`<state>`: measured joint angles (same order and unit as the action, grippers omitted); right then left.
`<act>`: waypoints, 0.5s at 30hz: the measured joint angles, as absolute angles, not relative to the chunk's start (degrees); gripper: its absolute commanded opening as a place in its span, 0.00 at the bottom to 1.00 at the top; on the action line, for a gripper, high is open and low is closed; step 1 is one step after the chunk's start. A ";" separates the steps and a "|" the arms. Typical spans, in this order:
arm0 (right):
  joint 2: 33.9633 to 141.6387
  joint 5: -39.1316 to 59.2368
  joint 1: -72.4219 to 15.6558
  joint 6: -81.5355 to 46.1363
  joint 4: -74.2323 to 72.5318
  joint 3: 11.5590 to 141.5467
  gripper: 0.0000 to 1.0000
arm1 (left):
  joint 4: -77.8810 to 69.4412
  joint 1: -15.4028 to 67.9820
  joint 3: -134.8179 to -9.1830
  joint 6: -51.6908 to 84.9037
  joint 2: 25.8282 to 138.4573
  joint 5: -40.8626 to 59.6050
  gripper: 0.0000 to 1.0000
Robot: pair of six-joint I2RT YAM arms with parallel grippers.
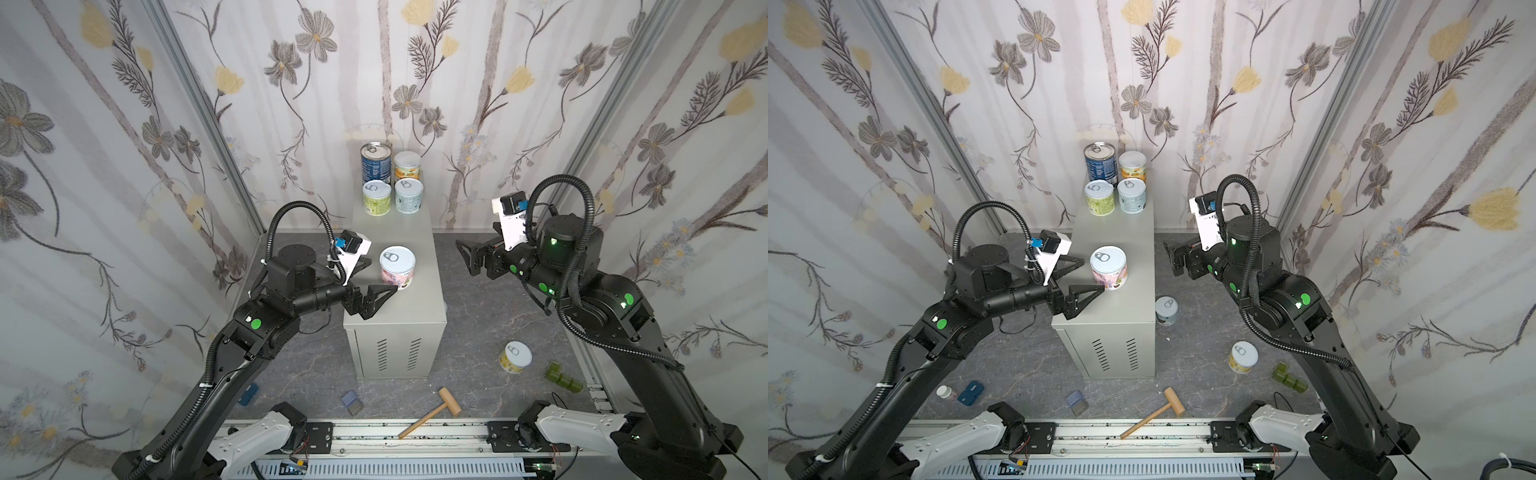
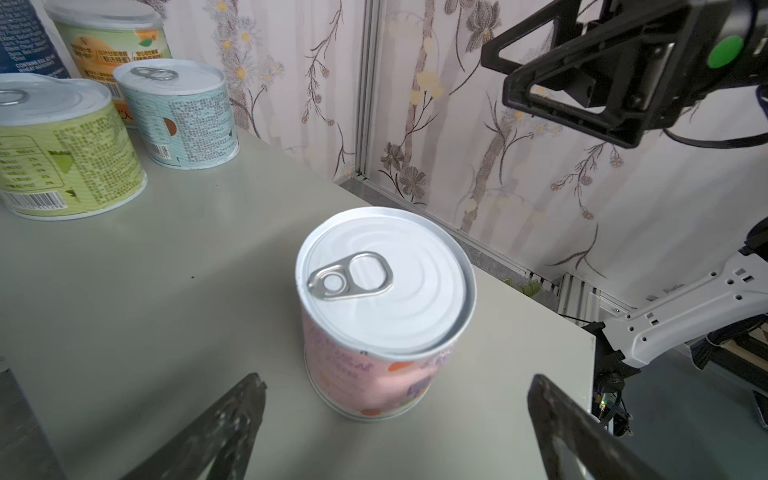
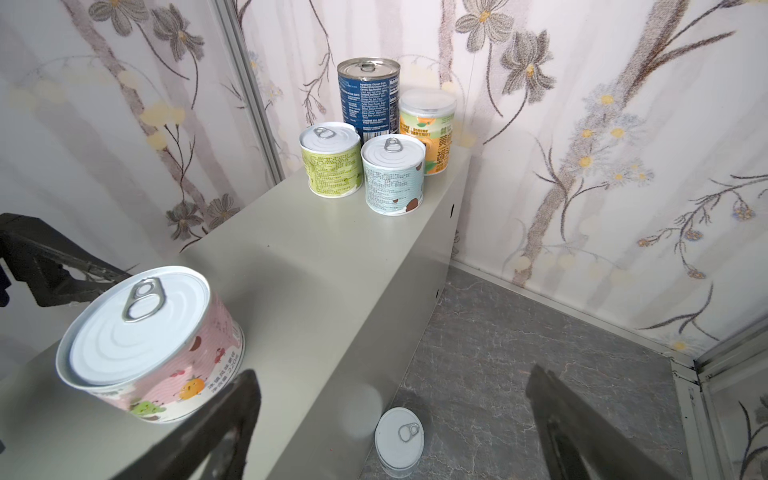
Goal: Place and organize the canned foods onto the counter
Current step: 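Grasp the pink-label can with the left gripper while the right gripper releases and withdraws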
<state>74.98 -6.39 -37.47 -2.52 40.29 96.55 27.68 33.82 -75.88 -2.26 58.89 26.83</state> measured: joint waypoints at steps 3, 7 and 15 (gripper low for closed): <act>72.55 -6.17 -37.08 -2.55 39.64 94.19 1.00 | 27.62 35.31 -76.86 -2.79 60.62 24.84 1.00; 70.28 -6.37 -36.60 -2.59 38.15 91.92 1.00 | 27.20 36.38 -78.32 -3.49 62.65 22.59 0.95; 67.77 -6.35 -35.92 -2.57 36.60 87.92 1.00 | 26.28 37.34 -79.83 -4.49 65.14 20.91 0.81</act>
<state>67.77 -6.35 -35.92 -2.57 36.60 87.92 26.28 37.34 -79.83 -4.49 65.14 20.91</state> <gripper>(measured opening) 0.995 0.836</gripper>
